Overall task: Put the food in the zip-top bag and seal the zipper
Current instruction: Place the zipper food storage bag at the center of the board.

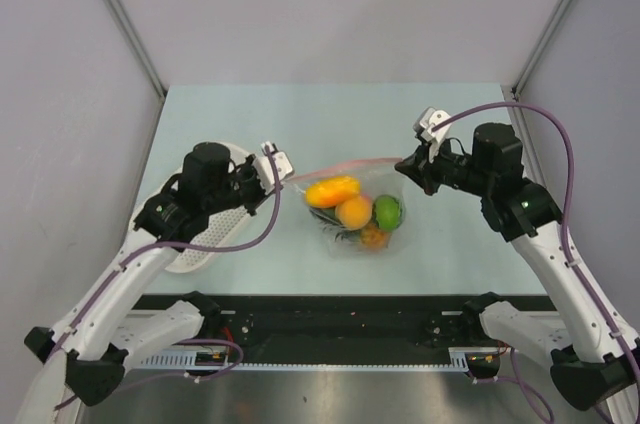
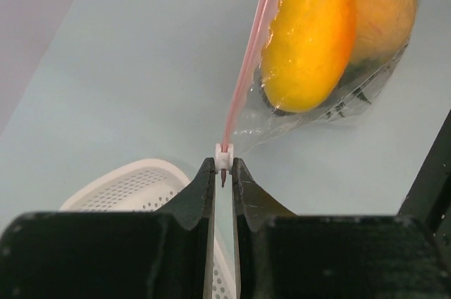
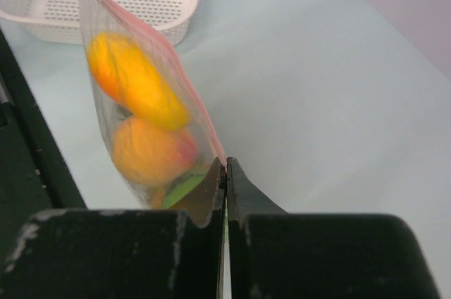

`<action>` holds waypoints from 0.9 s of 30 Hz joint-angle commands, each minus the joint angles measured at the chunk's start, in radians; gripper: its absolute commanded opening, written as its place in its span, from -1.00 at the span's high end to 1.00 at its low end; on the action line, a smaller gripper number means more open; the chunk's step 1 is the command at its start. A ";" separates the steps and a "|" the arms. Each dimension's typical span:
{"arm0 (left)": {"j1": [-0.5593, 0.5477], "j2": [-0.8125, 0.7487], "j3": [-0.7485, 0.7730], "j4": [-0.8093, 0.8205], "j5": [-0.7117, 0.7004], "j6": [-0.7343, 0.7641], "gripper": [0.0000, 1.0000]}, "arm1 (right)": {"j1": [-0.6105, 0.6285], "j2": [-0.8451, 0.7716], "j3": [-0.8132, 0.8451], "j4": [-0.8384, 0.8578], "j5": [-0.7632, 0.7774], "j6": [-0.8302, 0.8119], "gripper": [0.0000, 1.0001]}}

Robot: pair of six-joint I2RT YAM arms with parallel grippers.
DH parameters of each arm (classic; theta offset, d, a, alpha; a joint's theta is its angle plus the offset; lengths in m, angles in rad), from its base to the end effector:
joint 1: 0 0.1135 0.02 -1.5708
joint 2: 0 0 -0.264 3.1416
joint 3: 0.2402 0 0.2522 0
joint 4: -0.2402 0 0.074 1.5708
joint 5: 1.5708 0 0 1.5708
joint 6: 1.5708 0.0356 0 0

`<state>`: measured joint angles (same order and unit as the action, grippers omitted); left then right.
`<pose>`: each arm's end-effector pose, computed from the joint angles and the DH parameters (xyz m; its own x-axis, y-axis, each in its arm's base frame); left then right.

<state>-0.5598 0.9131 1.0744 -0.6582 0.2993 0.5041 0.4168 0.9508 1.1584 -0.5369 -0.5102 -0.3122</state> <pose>0.1518 -0.1075 0.3695 -0.0025 0.5463 -0.8376 0.8317 0.4662 0.3015 0.1698 0.0942 0.4036 -0.0431 -0.3122 -0.9490 -0.8291 0.5411 -0.1404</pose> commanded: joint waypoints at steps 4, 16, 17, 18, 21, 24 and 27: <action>0.027 0.205 0.196 0.210 0.018 -0.108 1.00 | -0.082 0.130 0.009 0.299 0.019 -0.087 1.00; 0.070 0.426 0.374 0.325 0.026 -0.019 1.00 | -0.156 0.384 0.078 0.626 -0.027 -0.157 1.00; 0.070 0.417 0.322 0.324 0.043 -0.012 1.00 | -0.156 0.394 0.077 0.555 -0.043 -0.163 1.00; 0.070 0.406 0.288 0.325 0.069 -0.007 1.00 | -0.156 0.402 0.077 0.492 -0.088 -0.175 1.00; 0.069 0.377 0.136 0.319 0.125 0.004 1.00 | -0.150 0.445 0.054 0.287 -0.160 -0.251 1.00; 0.061 0.350 -0.005 0.296 0.150 0.008 1.00 | -0.144 0.476 -0.018 0.167 -0.172 -0.292 1.00; 0.049 0.322 -0.108 0.281 0.172 0.002 1.00 | -0.139 0.470 -0.096 0.100 -0.188 -0.343 1.00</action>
<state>-0.4980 1.2930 1.0573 -0.3611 0.3981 0.4904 0.2695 1.4158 1.1416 -0.2825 -0.6395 -0.5694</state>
